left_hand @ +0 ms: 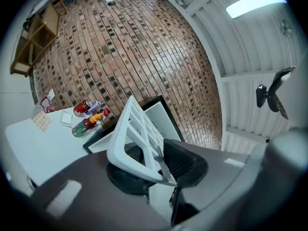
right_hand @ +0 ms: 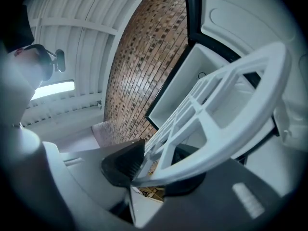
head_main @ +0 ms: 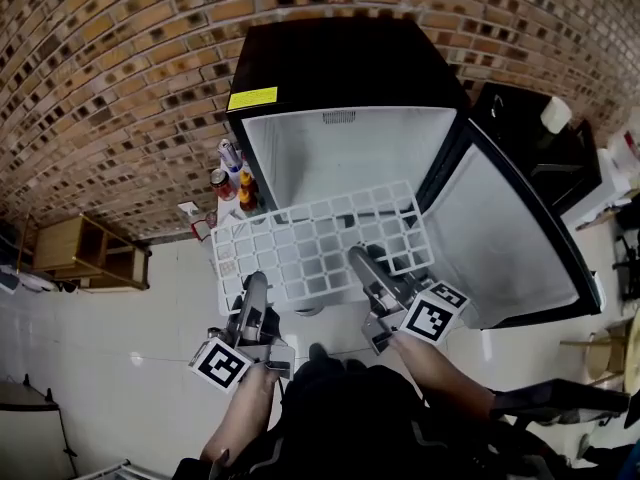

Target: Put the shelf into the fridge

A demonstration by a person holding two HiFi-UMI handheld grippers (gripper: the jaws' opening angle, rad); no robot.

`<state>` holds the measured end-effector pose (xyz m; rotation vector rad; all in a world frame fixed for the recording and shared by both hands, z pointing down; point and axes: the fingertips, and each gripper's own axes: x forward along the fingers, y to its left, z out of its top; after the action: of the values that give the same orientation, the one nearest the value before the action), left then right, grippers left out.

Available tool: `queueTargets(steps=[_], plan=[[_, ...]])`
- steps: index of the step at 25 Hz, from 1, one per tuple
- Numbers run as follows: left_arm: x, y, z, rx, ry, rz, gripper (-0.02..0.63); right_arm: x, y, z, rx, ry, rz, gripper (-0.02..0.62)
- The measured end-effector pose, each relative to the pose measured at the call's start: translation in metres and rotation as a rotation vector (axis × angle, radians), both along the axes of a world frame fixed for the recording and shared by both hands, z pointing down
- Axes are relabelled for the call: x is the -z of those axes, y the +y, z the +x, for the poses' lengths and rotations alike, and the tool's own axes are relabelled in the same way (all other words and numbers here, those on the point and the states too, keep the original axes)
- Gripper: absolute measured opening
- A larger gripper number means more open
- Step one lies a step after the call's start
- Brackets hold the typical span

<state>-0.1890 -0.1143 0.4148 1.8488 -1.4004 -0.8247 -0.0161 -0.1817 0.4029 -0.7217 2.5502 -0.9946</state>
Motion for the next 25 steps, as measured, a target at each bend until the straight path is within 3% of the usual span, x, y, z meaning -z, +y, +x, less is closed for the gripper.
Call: queueTargets(steps=[3, 9, 15, 25], plan=[[-0.004, -0.017, -0.004, -0.043, -0.015, -0.005, 0.087, -0.004, -0.009, 0.001, -0.049, 0.009, -0.014, 0.126], [-0.019, -0.048, -0.002, -0.146, 0.030, -0.017, 0.087, -0.013, -0.025, 0.004, -0.148, 0.034, -0.031, 0.129], [-0.028, -0.079, 0.013, -0.239, -0.003, -0.031, 0.089, -0.027, -0.040, 0.023, -0.238, 0.031, -0.065, 0.130], [-0.060, -0.114, 0.037, -0.284, 0.002, -0.091, 0.092, -0.060, -0.069, 0.048, -0.270, 0.045, -0.144, 0.132]])
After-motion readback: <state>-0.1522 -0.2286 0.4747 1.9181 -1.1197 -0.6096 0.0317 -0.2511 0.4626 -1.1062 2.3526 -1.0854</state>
